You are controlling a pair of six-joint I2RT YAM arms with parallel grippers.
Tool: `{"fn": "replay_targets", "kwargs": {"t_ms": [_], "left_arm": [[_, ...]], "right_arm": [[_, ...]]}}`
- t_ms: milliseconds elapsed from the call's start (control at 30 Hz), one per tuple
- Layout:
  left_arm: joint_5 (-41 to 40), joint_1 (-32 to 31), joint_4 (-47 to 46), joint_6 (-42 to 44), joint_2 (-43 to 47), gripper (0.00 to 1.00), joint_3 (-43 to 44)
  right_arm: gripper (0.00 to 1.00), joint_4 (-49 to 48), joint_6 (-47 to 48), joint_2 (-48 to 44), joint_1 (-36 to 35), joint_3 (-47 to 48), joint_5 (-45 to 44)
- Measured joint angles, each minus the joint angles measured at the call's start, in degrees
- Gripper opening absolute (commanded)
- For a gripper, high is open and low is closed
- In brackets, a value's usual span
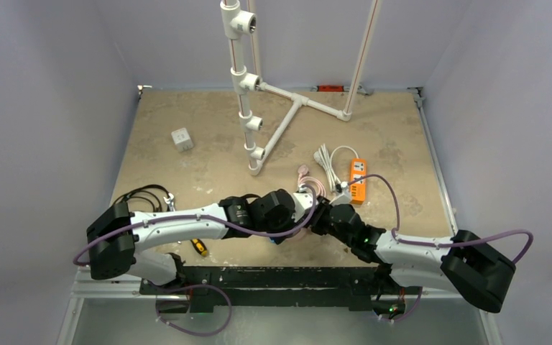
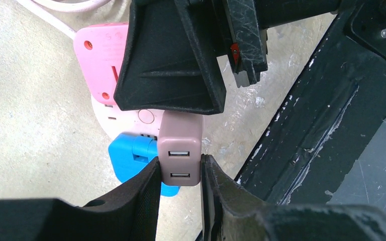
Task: Pull the plug off the socket
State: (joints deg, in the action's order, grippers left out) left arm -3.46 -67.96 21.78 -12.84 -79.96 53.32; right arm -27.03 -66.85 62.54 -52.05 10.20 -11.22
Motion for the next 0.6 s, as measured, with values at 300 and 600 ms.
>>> {"fn": "replay_targets", "kwargs": {"t_ms": [300,600], "left_arm": [[12.63,8.02,0.44,0.68,0.02,0.0,0.52],[16.57,10.51,0.9,2.64,0.46,0.0,0.59]], "right_arm": [[0.0,-0.87,-0.2,0.07,0.11,0.2,-0.02],[0.0,-2.32,-0.22,0.83,0.33,0.55,0.17]]}}
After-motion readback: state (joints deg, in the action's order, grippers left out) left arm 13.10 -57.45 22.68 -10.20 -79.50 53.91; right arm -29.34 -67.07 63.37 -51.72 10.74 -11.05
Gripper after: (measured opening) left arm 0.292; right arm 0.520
